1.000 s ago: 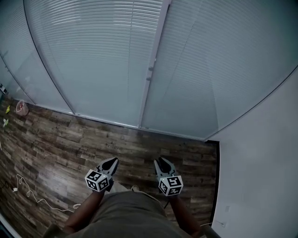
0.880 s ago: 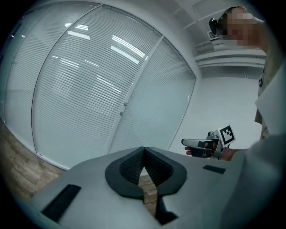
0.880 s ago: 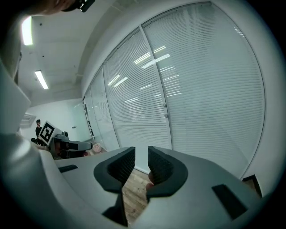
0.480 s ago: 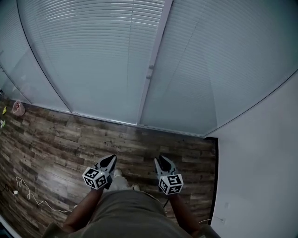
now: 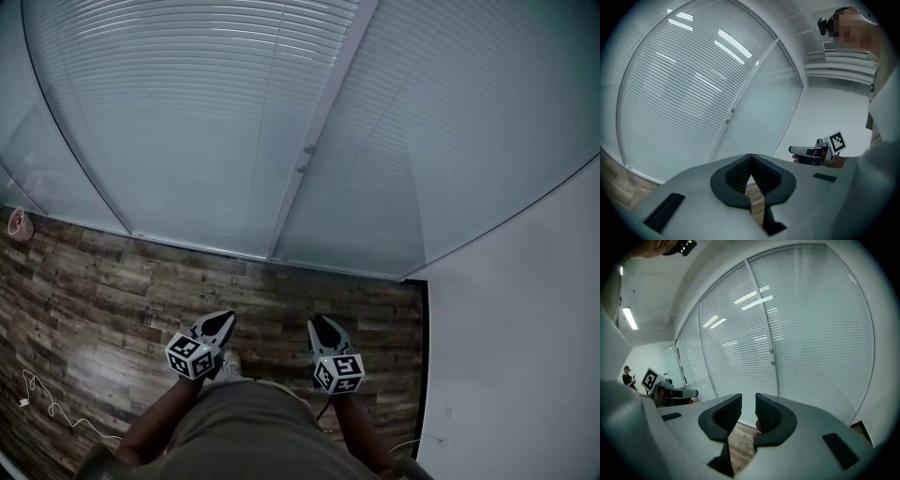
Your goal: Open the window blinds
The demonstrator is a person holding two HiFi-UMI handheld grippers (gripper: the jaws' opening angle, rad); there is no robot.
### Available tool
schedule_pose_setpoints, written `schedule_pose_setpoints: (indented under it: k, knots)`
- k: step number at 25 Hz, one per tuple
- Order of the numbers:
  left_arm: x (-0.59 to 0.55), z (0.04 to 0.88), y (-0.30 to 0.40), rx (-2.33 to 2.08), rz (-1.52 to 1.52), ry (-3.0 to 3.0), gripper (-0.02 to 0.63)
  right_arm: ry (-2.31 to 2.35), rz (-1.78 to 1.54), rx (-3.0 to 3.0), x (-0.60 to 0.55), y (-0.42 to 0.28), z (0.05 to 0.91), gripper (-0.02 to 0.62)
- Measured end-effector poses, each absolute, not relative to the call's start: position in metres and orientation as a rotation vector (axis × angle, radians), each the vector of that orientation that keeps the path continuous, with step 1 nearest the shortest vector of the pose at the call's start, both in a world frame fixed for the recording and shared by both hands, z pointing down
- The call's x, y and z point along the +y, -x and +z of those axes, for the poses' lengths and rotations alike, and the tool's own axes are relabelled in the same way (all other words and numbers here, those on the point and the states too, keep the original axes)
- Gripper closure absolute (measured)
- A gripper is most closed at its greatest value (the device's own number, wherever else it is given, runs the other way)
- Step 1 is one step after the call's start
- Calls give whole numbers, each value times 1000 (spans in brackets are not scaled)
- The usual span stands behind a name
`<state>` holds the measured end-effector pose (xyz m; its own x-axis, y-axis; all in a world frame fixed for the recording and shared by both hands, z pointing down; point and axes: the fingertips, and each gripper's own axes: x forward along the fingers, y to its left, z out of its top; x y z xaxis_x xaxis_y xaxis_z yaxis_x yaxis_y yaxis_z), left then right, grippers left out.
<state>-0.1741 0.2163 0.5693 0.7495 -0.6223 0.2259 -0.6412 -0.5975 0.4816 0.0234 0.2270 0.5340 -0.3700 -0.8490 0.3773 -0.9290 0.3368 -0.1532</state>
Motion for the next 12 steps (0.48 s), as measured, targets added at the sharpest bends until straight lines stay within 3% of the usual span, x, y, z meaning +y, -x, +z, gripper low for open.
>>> schedule_pose_setpoints:
  k: [12]
  knots:
    - [170, 582, 220, -901, 30, -2414, 591, -1671, 519, -2332, 184, 11, 549, 499]
